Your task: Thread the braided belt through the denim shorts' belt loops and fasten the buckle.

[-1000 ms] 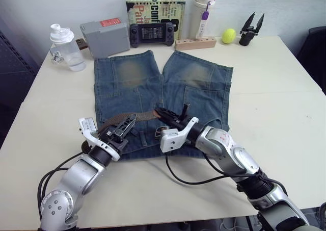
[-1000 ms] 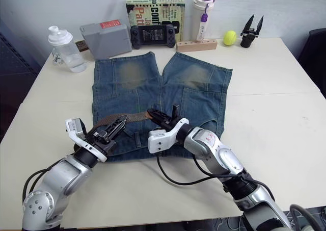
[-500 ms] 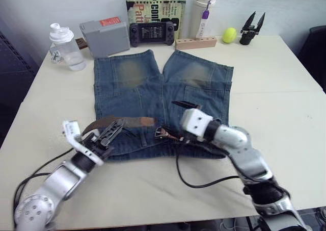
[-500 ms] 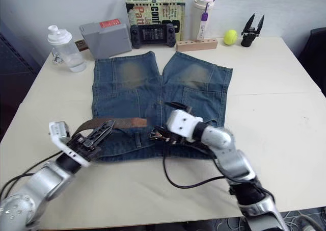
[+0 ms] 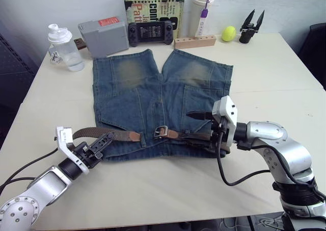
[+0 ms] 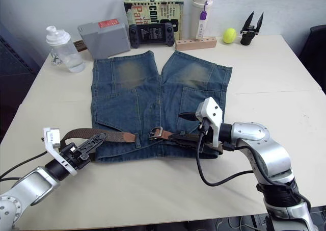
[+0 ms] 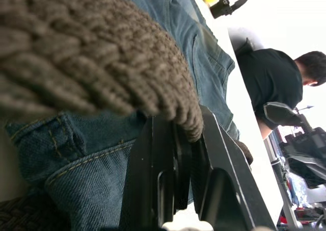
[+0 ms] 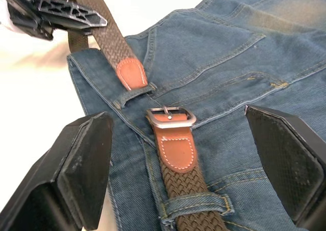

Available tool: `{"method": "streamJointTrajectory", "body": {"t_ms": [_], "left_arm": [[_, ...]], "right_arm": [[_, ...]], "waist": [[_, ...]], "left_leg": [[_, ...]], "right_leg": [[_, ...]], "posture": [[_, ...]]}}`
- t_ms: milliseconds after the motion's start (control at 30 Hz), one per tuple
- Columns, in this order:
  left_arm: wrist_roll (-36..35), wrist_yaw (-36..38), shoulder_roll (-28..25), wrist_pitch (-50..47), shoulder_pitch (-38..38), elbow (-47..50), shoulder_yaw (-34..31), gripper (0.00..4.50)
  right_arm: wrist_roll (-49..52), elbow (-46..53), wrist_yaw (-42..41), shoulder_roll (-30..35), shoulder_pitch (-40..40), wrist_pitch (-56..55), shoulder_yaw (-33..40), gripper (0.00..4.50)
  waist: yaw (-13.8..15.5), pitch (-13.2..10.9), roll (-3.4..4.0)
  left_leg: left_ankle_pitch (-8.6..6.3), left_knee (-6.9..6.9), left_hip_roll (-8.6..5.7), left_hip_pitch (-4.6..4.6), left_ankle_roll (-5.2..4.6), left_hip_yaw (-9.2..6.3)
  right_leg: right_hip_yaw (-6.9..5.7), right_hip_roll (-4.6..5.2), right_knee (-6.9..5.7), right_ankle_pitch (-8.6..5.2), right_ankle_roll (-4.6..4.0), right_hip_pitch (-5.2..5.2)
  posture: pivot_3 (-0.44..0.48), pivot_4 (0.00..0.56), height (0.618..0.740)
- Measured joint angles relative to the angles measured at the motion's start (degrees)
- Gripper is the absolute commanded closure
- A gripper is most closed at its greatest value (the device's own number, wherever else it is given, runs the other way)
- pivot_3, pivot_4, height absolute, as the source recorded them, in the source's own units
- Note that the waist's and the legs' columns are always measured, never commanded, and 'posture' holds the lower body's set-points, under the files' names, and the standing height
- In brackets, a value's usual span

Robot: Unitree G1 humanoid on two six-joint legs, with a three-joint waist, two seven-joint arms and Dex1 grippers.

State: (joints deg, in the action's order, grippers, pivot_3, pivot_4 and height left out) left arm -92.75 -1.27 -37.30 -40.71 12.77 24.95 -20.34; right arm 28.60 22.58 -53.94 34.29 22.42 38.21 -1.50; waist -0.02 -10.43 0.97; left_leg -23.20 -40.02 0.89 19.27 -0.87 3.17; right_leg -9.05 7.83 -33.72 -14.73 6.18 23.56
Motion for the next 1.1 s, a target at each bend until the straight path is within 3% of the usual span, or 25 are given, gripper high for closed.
{"method": "streamJointTrajectory", "body": {"t_ms": [467, 900, 1100], "left_arm": [[2.62, -0.64, 1.14, -1.73, 2.01, -0.60, -0.58, 4.50], [1.90, -12.36, 3.02, -1.73, -0.67, 2.42, 0.14, 4.50], [0.04, -18.58, 0.60, -1.79, -0.75, 6.82, 0.32, 4.50]], "right_arm": [[1.41, 0.64, 2.42, 0.59, -0.17, 0.61, 0.07, 0.11], [3.65, 2.40, 3.43, 0.71, -0.82, 1.77, -0.02, 0.11], [4.35, 3.11, 4.08, 0.70, -0.84, 1.84, -0.05, 0.11]], "waist": [[0.05, 0.00, -0.01], [0.13, -0.01, -0.01], [0.13, -0.01, -0.02]], "left_leg": [[0.00, -0.01, 0.00, 0.00, 0.01, 0.00], [0.00, -0.02, -0.01, -0.01, 0.01, -0.01], [0.00, -0.02, -0.01, -0.02, 0.01, -0.01]], "right_leg": [[-0.01, 0.00, -0.01, 0.00, 0.00, 0.00], [0.01, 0.05, -0.04, 0.00, 0.01, -0.01], [0.02, 0.06, -0.03, 0.00, 0.01, -0.01]], "posture": [[0.000, 0.150, 0.726], [0.000, 0.150, 0.726], [0.000, 0.150, 0.726]]}}
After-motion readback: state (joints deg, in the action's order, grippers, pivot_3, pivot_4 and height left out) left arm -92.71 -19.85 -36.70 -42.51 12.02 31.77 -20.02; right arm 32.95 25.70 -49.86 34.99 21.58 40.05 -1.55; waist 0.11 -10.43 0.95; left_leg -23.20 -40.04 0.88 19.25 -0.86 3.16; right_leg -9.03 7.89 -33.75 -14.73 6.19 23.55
